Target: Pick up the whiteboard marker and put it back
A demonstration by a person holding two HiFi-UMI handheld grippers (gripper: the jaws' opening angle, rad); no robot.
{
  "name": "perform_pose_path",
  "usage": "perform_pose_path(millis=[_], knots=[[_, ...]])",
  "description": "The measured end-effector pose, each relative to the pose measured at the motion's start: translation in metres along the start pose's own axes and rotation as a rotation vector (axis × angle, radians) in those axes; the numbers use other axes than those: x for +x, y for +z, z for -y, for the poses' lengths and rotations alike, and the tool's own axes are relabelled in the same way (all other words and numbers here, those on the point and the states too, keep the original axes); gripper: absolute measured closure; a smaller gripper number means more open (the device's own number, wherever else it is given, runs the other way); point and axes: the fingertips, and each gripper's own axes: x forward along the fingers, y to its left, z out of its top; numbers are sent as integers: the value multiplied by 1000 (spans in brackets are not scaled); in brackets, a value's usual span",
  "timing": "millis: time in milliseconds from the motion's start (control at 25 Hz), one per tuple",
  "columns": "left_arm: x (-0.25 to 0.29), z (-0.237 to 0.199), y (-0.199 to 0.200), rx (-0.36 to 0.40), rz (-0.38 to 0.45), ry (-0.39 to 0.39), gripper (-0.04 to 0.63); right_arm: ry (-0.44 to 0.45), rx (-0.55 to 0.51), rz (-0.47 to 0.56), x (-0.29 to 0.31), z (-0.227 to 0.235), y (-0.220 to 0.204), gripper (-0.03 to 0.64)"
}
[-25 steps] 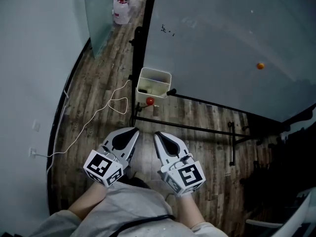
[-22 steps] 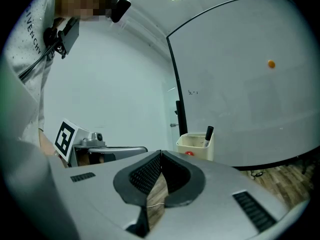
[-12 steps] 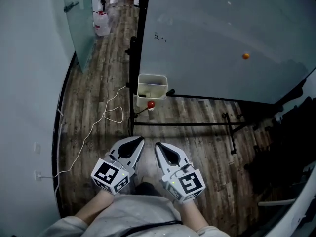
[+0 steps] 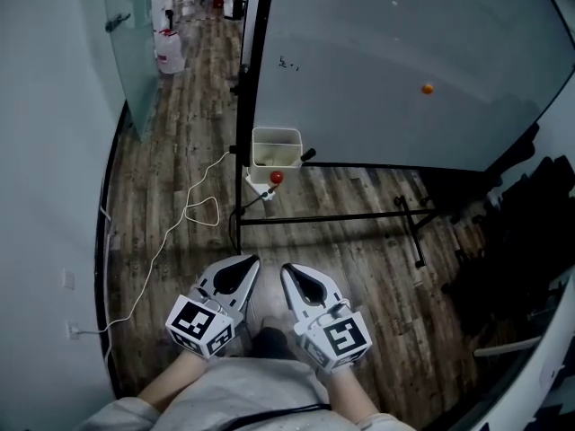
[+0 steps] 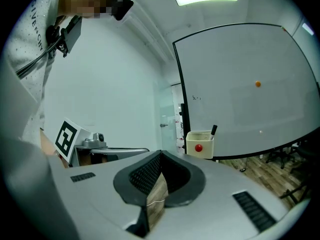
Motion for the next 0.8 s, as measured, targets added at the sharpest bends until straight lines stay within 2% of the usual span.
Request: perform_pose_path(millis=[520,800], knots=[[-62,34,-15,-14,-1,-42,583,-35,24,-4,-42,-59,-12,598],[-91,27,-3,-11,29,5,583,-16,22,8,-43,-84,-4,598]])
